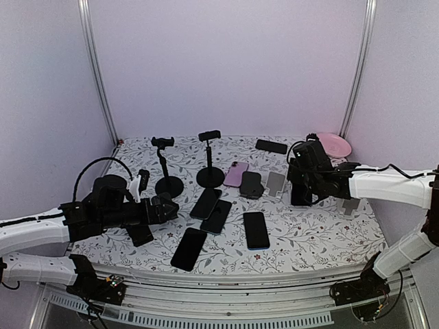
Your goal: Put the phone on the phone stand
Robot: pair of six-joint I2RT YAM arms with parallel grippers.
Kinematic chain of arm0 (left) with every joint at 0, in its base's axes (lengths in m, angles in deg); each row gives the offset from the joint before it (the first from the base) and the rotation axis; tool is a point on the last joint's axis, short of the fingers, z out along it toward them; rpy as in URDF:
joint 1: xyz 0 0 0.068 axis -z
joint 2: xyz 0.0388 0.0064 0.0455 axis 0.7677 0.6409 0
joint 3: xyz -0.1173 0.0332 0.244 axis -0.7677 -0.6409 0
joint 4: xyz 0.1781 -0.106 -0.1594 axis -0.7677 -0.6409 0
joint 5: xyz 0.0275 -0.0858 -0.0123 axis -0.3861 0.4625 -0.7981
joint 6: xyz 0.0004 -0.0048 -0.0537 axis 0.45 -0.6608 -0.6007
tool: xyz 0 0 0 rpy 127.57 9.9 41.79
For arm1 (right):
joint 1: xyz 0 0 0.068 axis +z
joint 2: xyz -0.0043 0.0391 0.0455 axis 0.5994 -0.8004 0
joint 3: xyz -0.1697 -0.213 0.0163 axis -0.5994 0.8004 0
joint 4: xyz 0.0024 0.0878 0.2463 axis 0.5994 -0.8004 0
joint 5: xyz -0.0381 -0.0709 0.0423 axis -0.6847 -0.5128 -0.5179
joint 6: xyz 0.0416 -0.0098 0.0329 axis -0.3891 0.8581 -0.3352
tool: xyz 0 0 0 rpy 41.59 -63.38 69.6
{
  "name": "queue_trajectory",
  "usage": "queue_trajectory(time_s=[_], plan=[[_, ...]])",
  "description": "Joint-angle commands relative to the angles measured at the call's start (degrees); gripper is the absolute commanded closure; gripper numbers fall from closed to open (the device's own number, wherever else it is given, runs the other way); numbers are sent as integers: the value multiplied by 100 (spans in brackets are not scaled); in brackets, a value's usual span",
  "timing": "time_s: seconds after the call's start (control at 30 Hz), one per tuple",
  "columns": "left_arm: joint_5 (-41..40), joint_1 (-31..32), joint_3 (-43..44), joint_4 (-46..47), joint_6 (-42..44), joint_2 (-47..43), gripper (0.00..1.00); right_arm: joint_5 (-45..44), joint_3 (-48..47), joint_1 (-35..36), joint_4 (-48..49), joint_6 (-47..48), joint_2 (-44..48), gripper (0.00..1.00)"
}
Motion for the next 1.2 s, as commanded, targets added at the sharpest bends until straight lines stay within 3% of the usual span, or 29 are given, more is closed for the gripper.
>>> queue_trajectory(time_s=[0.0, 0.3, 0.6, 0.9, 1.03, 1.17], plan=[[36, -65, -2, 38, -14, -83, 3, -582, 72, -161, 1047, 206, -64, 44], [32, -74, 37, -29, 13, -92, 3, -837, 1052, -224, 3006, 679, -102, 44], [20, -136, 129, -218, 111, -96, 3, -1187, 1471, -298, 4098, 770, -315, 46], [121, -233, 199, -133, 162, 91, 3, -1037, 2116, -306, 5724, 1160, -348, 47], [163, -248, 251, -77, 181, 220, 3, -794, 2510, -302, 6927, 1674, -399, 46], [184, -255, 274, -16, 181, 296, 3, -628, 2554, -303, 7163, 1796, -502, 45]])
